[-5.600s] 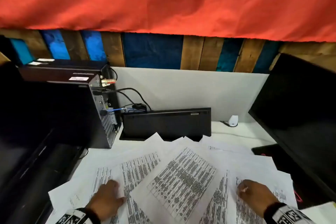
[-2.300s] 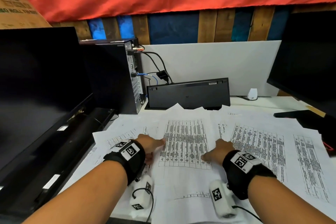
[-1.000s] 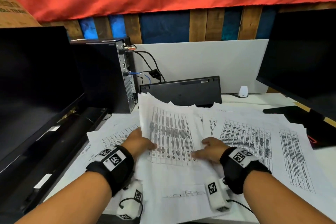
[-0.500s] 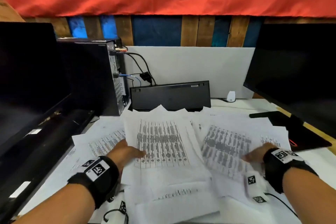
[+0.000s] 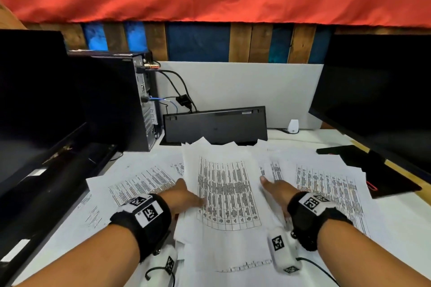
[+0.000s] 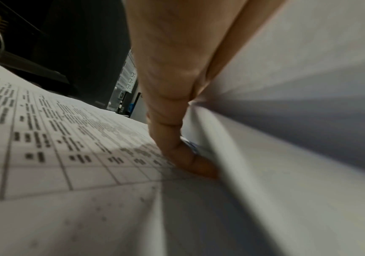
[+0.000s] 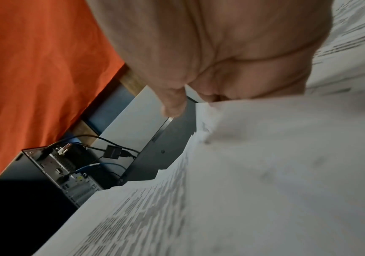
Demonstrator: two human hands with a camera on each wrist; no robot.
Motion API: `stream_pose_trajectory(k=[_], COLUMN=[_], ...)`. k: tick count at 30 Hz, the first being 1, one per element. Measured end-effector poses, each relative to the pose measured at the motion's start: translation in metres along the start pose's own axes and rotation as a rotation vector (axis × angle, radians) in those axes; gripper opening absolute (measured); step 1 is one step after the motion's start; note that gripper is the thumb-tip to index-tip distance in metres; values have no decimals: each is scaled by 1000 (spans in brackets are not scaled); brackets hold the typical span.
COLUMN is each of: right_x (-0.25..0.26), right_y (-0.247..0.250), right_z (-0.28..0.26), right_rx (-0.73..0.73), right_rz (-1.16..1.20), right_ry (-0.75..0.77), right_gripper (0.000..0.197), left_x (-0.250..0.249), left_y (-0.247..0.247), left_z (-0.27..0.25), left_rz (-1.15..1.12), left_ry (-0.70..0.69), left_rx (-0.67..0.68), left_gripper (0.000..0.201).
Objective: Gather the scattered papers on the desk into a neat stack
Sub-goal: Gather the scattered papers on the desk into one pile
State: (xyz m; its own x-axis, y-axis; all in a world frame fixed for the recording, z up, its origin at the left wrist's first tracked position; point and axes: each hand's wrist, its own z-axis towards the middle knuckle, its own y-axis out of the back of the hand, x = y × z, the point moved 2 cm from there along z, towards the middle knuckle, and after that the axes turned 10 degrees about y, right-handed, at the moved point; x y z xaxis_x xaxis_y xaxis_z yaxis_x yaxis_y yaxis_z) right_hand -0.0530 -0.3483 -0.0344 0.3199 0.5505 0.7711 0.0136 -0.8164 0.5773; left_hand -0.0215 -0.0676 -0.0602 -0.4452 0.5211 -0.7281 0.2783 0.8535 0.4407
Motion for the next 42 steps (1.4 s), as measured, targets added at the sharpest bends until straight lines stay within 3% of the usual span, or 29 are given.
stream_pose_trajectory(k=[3, 4, 6, 8, 11, 12, 15, 19, 21, 23, 25, 27, 29, 33, 36, 38, 42], right_x=[-8, -15, -26, -16, -12, -14, -24, -14, -2, 8, 8, 6, -1, -12, -16, -20, -30], right_y=[-17, -22, -23, -10, 25, 36, 45, 31, 22, 13, 7, 3, 2, 10, 28, 43, 53], right_z=[5, 12, 26, 16, 1, -4, 0, 7, 5, -1, -1, -3, 1, 10, 15, 15, 10], right_rx=[190, 236, 221, 76, -161, -187, -138, 12, 36, 40, 50, 48, 43, -11, -42, -55, 11], right_rz=[110, 142, 163, 73, -362, -509, -521, -258, -180, -214, -175, -63, 17, -96, -154, -168, -177], right_ry=[23, 21, 29, 47, -85, -132, -183, -92, -68, -62, -26, -3, -5, -31, -38, -64, -140], right_gripper=[119, 123, 104, 86, 83, 83, 83, 50, 48, 49, 69, 80, 75, 89, 68, 67, 62], left_x=[3, 4, 7, -5, -11, -12, -19, -29, -36, -42, -45, -46, -45, -35, -19, -6, 25], left_y=[-12, -15, -16, -10, 4, 8, 15, 8, -1, -11, -22, -29, -27, -1, 42, 72, 92], left_z=[3, 6, 17, -9, -14, -13, -17, -7, -4, -5, -7, -10, -14, -16, -27, -33, -40], left_rz=[-25, -34, -92, -54, 15, 62, 193, 212, 174, 157, 192, 237, 254, 218, 423, 671, 1077], left_ry=[17, 21, 58, 92, 127, 134, 138, 103, 63, 49, 43, 27, 10, -21, 49, 114, 279], left_rx=[59, 88, 61, -49, -194, -227, -273, -173, -125, -76, -21, 9, -24, -185, -342, -417, -383], left_gripper=[100, 100, 91, 88, 55, 62, 90, 90, 84, 91, 105, 106, 94, 63, 64, 60, 57])
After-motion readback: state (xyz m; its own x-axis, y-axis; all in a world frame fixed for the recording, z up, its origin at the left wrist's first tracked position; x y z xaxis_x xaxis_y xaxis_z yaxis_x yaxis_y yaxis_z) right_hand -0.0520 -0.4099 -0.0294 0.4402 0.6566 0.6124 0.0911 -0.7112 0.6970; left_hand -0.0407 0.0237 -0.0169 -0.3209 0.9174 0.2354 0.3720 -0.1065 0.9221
